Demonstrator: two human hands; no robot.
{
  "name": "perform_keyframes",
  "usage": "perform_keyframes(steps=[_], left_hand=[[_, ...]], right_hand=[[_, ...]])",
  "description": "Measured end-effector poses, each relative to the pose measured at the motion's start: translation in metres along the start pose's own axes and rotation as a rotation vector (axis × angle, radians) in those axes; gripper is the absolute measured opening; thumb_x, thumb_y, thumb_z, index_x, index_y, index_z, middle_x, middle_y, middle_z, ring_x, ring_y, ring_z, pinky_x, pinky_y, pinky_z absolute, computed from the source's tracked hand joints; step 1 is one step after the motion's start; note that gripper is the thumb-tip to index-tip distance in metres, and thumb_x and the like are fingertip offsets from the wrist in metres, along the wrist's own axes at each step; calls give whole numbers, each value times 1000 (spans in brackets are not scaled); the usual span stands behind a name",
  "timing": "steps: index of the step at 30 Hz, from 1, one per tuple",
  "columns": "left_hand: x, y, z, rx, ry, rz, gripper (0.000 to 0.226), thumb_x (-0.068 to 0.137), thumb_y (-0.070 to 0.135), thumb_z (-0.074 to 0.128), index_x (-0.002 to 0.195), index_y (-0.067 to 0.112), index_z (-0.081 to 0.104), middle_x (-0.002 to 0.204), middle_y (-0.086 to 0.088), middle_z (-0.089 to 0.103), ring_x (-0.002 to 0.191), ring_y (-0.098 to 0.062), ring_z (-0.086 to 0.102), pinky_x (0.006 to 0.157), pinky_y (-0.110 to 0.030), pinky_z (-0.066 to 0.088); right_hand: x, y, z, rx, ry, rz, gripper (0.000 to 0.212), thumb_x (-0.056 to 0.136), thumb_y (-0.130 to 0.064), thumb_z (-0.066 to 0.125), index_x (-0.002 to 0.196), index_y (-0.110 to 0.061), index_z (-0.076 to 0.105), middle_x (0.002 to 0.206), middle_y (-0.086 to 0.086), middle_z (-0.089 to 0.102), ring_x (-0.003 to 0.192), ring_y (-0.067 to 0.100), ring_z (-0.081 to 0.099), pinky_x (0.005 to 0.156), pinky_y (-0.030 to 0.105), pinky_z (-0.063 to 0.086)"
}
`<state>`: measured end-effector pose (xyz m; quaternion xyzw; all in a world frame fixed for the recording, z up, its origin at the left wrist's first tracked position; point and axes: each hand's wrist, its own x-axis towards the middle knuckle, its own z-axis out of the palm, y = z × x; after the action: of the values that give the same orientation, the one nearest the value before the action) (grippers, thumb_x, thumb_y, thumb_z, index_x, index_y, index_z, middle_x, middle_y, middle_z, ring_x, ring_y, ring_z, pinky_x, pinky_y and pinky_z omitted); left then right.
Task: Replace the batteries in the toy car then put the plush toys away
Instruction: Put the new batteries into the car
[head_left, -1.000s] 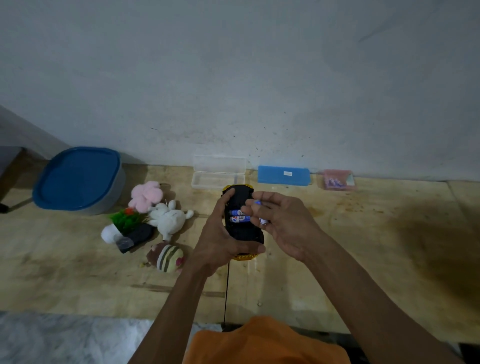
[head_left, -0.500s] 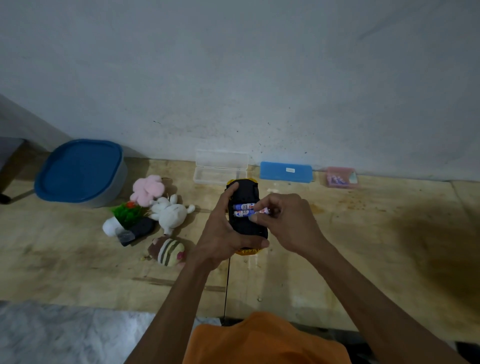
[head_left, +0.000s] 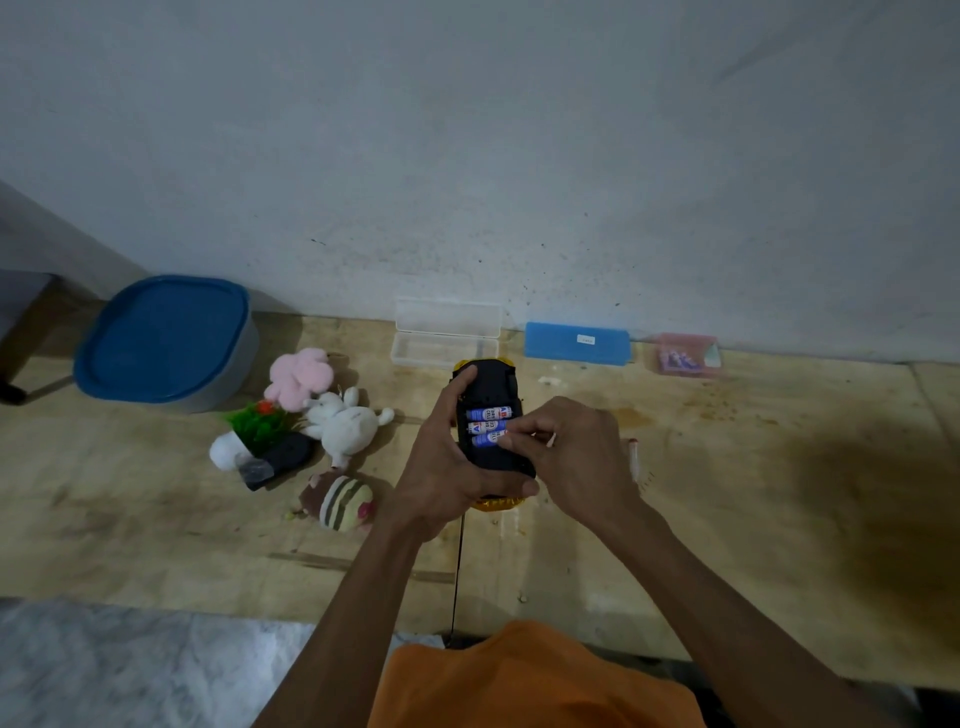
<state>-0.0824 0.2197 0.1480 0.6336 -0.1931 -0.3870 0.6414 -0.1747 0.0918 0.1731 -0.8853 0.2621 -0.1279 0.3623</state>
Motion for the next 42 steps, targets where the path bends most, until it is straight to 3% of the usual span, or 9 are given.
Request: perform_keyframes(steps=[4,8,14,19,23,26,35,39,42], left_hand=[[-2,-3,-1,17,-1,13,122,49,-21,88,148,31,39,121,24,60,106,-7,69,76,-31,61],[-2,-5,-4,2,-8,-5,121,47,-21,89,145,35,42,117,28,64,109,-19,69,76,-45,62],[-4,-3,-2,32,-7,19,124,45,-16,92,148,31,41,130,23,57,112,-17,68,75,-48,63],[-5,-1,-3,45,-25,19,127,47,-17,91,151,31,37,127,29,60,113,-19,68,77,-47,62],[-3,7,3,68,-30,40,131,45,-18,92,151,34,36,131,24,55,105,-13,70,69,-37,62],[-3,3,3,69,-20,29,131,44,-16,94,150,36,38,137,18,52,108,-18,70,70,-44,63],[-2,-5,3,84,-14,21,130,46,-10,96,152,34,35,141,10,53,113,-23,68,84,-48,61],[-2,-8,0,127,-26,19,133,42,-5,98,152,34,35,142,12,54,119,-19,65,85,-47,61],[-1,-10,3,173,-38,22,134,41,-4,99,154,30,34,139,15,55,118,-11,64,84,-39,62]], right_hand=[[2,-4,0,-74,-87,-5,22,86,-29,75,101,-14,78,90,4,70,76,8,57,66,2,32],[14,4,-3,293,-149,237,20,68,-20,90,82,-11,79,69,-3,71,56,-1,60,55,13,47],[18,8,-3,541,-184,499,32,59,-9,94,76,-2,67,64,5,66,44,1,54,41,15,43],[19,8,2,441,-138,388,34,64,-25,93,69,-8,64,60,-1,62,44,-2,51,44,14,42],[24,1,6,263,-24,353,45,60,-42,92,60,-14,56,60,-2,62,53,8,59,50,25,45],[27,0,10,220,-11,341,47,57,-45,93,61,-15,57,63,0,65,58,12,62,53,30,50],[11,10,20,146,34,105,37,77,-49,78,111,-35,74,74,-12,49,67,3,50,59,23,39],[6,19,18,83,-16,60,38,80,-55,71,114,-40,71,80,-9,47,72,3,46,56,21,30],[2,25,19,91,10,44,32,81,-51,73,110,-37,74,78,-7,47,73,8,48,57,26,36]])
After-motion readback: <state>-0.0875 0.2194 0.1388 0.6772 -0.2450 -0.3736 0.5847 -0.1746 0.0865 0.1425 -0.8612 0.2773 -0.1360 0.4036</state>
